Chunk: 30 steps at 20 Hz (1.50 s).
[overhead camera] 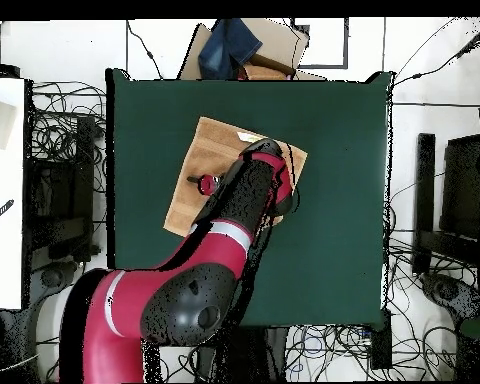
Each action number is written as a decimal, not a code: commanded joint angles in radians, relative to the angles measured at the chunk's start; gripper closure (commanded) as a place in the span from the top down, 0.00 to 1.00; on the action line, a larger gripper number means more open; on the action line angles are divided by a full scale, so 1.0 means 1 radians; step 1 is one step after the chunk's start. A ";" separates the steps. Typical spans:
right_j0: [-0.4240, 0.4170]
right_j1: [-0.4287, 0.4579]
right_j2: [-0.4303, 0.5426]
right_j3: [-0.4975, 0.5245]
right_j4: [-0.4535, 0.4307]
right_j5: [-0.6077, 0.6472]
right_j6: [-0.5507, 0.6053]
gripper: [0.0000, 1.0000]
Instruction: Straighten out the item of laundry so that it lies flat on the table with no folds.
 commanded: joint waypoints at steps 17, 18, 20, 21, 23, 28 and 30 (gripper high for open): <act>0.062 0.026 0.154 0.031 0.076 0.155 0.273 0.00; 0.064 0.037 0.162 0.019 0.084 0.171 0.264 0.00; 0.080 0.052 0.170 0.008 0.113 0.238 0.244 0.00; 0.090 0.056 0.176 0.007 0.133 0.277 0.239 0.00; 0.106 0.058 0.187 0.006 0.164 0.327 0.237 0.00; 0.128 0.051 0.182 0.007 0.183 0.355 0.262 0.00; 0.130 0.049 0.169 0.009 0.172 0.353 0.280 0.00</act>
